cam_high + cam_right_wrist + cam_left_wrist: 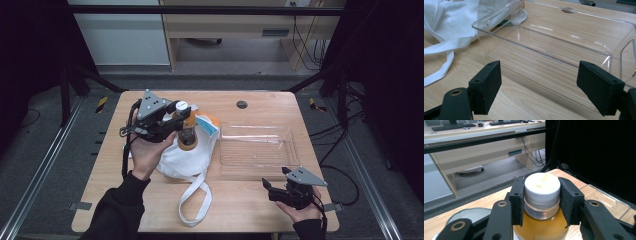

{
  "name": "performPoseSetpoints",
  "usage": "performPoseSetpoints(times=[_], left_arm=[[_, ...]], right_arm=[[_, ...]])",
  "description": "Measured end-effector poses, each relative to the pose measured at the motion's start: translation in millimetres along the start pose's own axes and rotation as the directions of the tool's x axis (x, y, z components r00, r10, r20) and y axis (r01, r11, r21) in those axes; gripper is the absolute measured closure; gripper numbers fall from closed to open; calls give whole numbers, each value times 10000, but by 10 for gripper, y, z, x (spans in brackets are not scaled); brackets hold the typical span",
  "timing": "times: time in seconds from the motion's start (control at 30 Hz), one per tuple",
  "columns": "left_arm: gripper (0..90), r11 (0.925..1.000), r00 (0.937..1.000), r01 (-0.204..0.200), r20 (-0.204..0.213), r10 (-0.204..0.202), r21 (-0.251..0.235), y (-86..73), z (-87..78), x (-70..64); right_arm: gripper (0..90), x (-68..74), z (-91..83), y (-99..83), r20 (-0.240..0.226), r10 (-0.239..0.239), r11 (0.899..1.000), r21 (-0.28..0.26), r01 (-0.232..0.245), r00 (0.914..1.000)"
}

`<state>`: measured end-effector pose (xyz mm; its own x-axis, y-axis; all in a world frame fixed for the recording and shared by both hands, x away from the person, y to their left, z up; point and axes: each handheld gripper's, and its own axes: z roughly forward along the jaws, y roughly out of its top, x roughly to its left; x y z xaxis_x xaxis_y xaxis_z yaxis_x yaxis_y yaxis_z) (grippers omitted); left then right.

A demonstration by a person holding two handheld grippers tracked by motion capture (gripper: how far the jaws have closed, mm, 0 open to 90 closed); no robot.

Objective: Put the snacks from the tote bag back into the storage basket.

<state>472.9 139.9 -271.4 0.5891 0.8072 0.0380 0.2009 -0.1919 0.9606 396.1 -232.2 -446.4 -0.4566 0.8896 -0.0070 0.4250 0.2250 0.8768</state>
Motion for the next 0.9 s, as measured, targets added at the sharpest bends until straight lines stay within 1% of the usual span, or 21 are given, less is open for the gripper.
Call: performPoseSetpoints(times=[0.2,0.4,0.47,0.63,0.67,0.87,0.9], left_arm=[[587,9999,9994,-54,351,59,-143,10,82,-144],[587,9997,9982,-62,601,75,-220,23,164,-280],[587,9996,9977,-132,661,148,-241,31,190,-322],[587,9994,9962,-77,868,106,-335,50,264,-429],[587,9994,9956,-155,915,181,-297,54,276,-443],[587,9992,9939,-156,1088,196,-375,76,361,-537],[587,9991,9936,-203,1106,242,-363,77,370,-547]], right_arm=[[196,3,-3,-4,-19,34,10000,-1,-34,10000],[195,6,-3,-5,-51,51,10000,10,-51,10000],[195,9,-1,-7,-97,63,10000,32,-63,9999],[194,10,6,-11,-141,27,10000,26,-26,9999],[194,11,7,-12,-141,38,10000,37,-38,9999],[190,10,18,-18,-153,-8,10000,78,10,9999],[190,10,18,-18,-157,-5,10000,76,6,9999]])
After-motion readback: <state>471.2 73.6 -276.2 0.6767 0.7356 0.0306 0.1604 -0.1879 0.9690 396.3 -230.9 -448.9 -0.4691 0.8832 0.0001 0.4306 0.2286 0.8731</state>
